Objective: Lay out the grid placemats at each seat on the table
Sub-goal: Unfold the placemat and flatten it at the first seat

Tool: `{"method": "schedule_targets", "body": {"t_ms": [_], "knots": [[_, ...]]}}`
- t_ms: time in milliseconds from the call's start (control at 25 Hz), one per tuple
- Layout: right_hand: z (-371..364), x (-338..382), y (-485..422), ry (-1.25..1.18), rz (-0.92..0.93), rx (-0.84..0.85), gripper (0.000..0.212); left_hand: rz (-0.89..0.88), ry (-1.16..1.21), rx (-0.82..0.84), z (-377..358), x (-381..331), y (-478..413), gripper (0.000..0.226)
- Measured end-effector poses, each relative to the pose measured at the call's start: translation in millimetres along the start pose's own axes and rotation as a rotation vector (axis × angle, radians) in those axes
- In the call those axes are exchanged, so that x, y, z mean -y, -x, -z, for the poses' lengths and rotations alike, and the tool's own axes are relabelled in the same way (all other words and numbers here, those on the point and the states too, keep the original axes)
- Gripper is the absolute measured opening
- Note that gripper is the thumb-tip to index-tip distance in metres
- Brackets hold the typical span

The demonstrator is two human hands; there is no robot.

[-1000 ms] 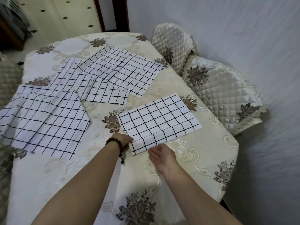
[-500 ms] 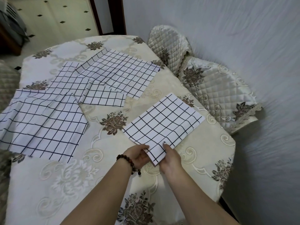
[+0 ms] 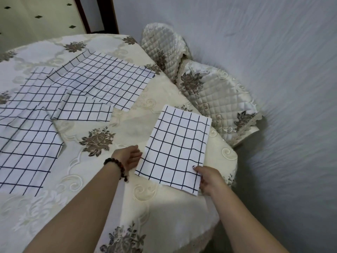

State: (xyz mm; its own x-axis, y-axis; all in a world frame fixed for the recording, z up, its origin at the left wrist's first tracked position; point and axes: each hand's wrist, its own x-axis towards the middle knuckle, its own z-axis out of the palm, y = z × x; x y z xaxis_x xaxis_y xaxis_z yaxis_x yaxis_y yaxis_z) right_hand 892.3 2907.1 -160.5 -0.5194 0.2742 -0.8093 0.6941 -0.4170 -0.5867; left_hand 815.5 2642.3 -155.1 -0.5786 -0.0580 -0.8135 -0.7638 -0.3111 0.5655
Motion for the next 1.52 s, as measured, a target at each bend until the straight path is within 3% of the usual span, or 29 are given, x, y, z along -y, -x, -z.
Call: {"method": "schedule_targets", "body": {"t_ms": [200, 400, 600, 760, 800, 1000, 1360, 1440, 1520], "knots": [[33.4, 33.0, -23.1, 0.109, 0.069, 0.009, 0.004, -0.066, -0.38, -0.056, -45.0, 2.8, -5.2, 0.017], [44.0, 66.2, -60.5, 0.239, 0.093, -0.01, 0.007, 0.012, -0.303, -0.069, -67.7, 11.4, -9.2, 0.028], [36.8, 96.9, -154.0, 0.383, 0.174, 0.118, 0.054, 0.001, -0.144, -0.163, -76.0, 13.3, -6.2, 0.009], [3.9, 136.2, -145.5, 0.445, 0.213, 0.157, 0.009, -0.038, -0.049, -0.189, -79.1, 1.9, -11.0, 0.012], [-3.4, 145.7, -142.6, 0.461, 0.216, 0.167, 0.007, -0.033, -0.038, -0.187, -80.2, -1.9, -13.9, 0.014], [-27.8, 174.3, -132.5, 0.518, 0.228, 0.165, 0.012, -0.021, -0.019, -0.178, -87.2, -14.0, -24.1, 0.005], [-29.5, 173.2, -143.7, 0.584, 0.274, 0.085, 0.012, 0.015, -0.065, -0.173, -85.6, -16.1, -25.9, 0.009], [-27.9, 172.8, -139.3, 0.591, 0.307, 0.074, 0.005, 0.001, -0.07, -0.184, -87.3, -15.1, -25.6, 0.007], [-26.3, 173.3, -133.5, 0.581, 0.328, 0.065, 0.016, -0.01, -0.064, -0.187, -88.3, -14.4, -24.3, 0.008]]}}
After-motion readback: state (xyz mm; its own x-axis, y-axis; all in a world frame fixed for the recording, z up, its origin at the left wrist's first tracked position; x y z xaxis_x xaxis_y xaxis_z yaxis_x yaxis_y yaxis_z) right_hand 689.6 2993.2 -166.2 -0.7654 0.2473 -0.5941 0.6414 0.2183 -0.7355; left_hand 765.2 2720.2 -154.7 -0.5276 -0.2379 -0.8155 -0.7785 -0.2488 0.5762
